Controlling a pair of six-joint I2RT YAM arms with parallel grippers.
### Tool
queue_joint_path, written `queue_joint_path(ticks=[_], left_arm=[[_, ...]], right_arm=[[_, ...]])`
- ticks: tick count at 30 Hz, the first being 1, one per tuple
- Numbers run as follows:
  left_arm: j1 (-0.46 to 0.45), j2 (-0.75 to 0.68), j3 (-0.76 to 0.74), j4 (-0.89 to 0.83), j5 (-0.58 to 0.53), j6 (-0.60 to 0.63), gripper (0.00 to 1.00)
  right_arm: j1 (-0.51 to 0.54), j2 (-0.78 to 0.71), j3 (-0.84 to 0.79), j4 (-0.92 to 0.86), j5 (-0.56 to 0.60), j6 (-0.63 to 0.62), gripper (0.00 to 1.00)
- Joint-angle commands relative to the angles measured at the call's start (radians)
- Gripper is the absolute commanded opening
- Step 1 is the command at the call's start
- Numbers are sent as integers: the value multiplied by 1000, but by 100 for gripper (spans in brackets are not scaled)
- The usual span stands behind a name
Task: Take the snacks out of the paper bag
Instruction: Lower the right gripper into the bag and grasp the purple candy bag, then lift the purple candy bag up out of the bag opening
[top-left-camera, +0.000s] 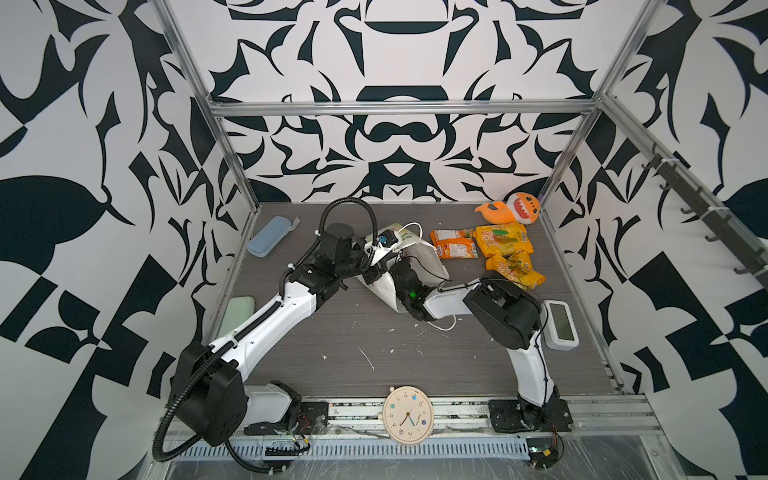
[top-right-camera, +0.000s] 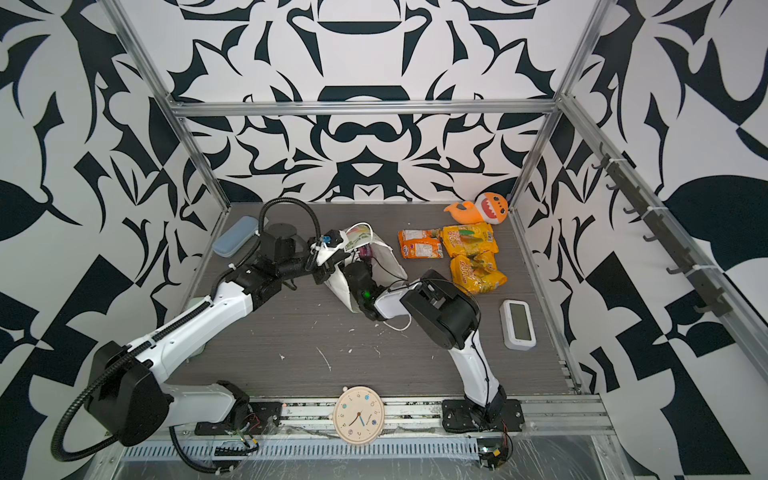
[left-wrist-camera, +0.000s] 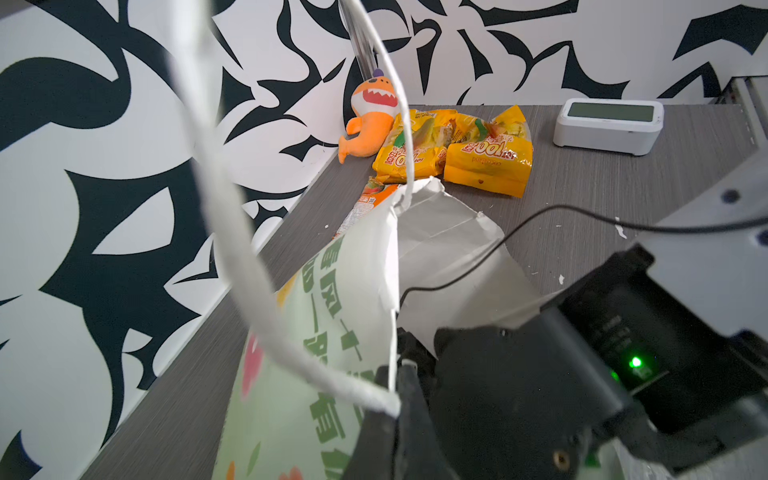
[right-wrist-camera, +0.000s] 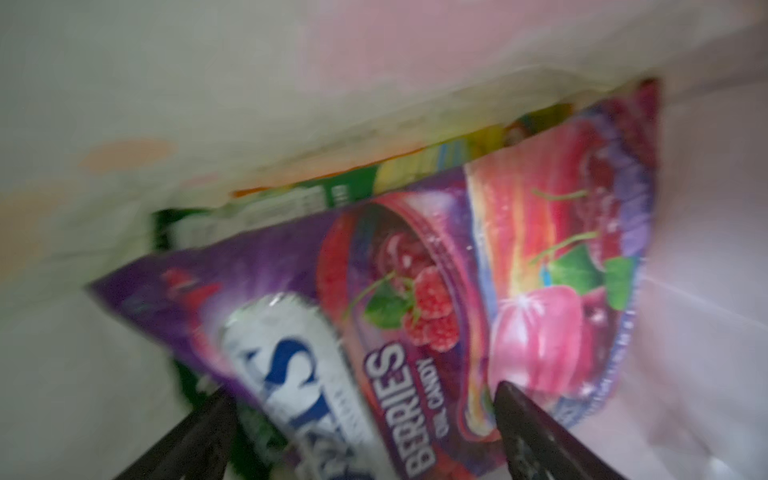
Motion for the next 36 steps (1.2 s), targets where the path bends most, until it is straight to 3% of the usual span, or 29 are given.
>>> queue_joint_path(ticks=[1,4,14,16,17,20,25,36], left_arm=[[-7,-29,9,32,55,-8,0],[-6,-38,1,38,57,-11,0],[-6,-81,-25,45,41,-12,0],[-6,-86,-31,47,40,-13,0],[-6,-87,-34,49,39,-12,0],[-6,-86,-38,52,32,-10,0],[-6,-77,-38,56,25,-10,0],[-6,-52,-32,61,-42,-29,0]], right_arm=[[10,38,135,-84,215,11,99],[8,81,205,-171,274,52,97],[-29,118,232,-161,246,86,62],[-34,116,230,-161,253,83,14],[-34,113,225,-159,258,81,10],[-33,106,221,-157,255,66,15],[-33,75,188,-124,227,54,1],[-11,-45,64,-58,83,-22,0]])
